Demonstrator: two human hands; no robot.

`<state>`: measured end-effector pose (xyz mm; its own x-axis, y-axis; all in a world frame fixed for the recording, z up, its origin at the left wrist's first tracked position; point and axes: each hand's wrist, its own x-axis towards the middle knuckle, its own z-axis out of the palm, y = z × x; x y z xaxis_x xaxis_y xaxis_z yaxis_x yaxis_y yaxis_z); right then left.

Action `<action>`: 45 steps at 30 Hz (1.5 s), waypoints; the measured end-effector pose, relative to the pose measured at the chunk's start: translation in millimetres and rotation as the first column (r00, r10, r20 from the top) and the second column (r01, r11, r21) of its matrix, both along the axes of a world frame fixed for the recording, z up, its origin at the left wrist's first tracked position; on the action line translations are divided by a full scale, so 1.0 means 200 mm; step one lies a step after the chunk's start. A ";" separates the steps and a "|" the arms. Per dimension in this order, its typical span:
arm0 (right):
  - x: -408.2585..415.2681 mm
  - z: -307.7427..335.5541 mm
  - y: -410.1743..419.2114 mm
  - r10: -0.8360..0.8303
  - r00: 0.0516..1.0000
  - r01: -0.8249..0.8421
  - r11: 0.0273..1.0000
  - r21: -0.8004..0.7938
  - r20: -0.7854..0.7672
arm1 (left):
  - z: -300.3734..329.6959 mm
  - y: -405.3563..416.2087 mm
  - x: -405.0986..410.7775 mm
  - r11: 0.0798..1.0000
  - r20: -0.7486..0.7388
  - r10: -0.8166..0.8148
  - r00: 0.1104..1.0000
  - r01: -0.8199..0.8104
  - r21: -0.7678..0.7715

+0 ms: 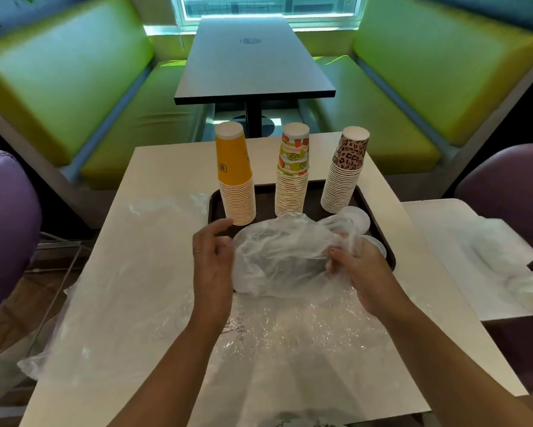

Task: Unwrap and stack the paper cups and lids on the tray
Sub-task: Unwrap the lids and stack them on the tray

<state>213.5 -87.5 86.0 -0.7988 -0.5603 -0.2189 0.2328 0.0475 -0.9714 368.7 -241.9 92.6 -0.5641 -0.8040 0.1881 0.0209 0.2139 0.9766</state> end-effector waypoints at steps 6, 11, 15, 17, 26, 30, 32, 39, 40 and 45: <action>0.05 0.07 -0.03 0.273 0.954 -0.271 0.962 -0.030 0.124 | -0.06 0.05 -0.06 0.858 0.499 -0.272 0.823 0.443 -0.262; 0.07 0.11 -0.03 0.457 0.831 -0.458 0.886 -0.078 0.318 | -0.04 0.05 -0.09 0.801 0.315 -0.591 0.742 0.495 0.336; 0.04 0.12 -0.06 0.373 0.911 -0.360 0.927 -0.102 0.174 | -0.06 -0.02 -0.07 0.753 0.238 -0.625 0.743 0.494 0.434; -0.02 0.13 -0.04 0.181 0.983 -0.181 0.983 -0.021 0.008 | -0.08 -0.07 -0.05 0.785 0.160 -0.538 0.828 0.422 0.453; 0.01 0.11 0.06 0.396 0.896 -0.342 0.904 0.256 -0.201 | -0.13 -0.07 0.02 0.545 -0.166 -0.353 0.921 0.347 0.764; -0.01 0.04 0.15 0.214 0.945 -0.144 0.952 0.271 -0.249 | -0.23 -0.12 0.07 0.629 -0.191 -0.233 0.954 0.297 0.718; -0.06 0.00 0.22 0.125 0.934 -0.021 0.955 0.297 -0.336 | -0.29 -0.16 0.11 0.758 -0.110 -0.140 0.984 0.178 0.628; 0.04 -0.24 0.32 0.342 0.748 0.007 0.852 0.523 -0.568 | -0.42 -0.09 0.23 0.937 0.572 0.057 0.818 0.154 -0.314; 0.05 -0.28 0.32 0.362 0.721 0.017 0.843 0.537 -0.590 | -0.39 -0.06 0.21 0.885 0.519 0.099 0.849 0.163 -0.436; 0.12 -0.41 0.31 0.375 0.672 0.077 0.823 0.563 -0.639 | -0.40 0.24 0.05 0.659 0.627 0.127 0.768 0.407 -0.632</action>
<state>237.6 -24.9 3.6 -0.7408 -0.6670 0.0802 -0.5559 0.5415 -0.6307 379.2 -193.9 12.8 -0.8537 -0.4623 0.2398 -0.3793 0.8674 0.3219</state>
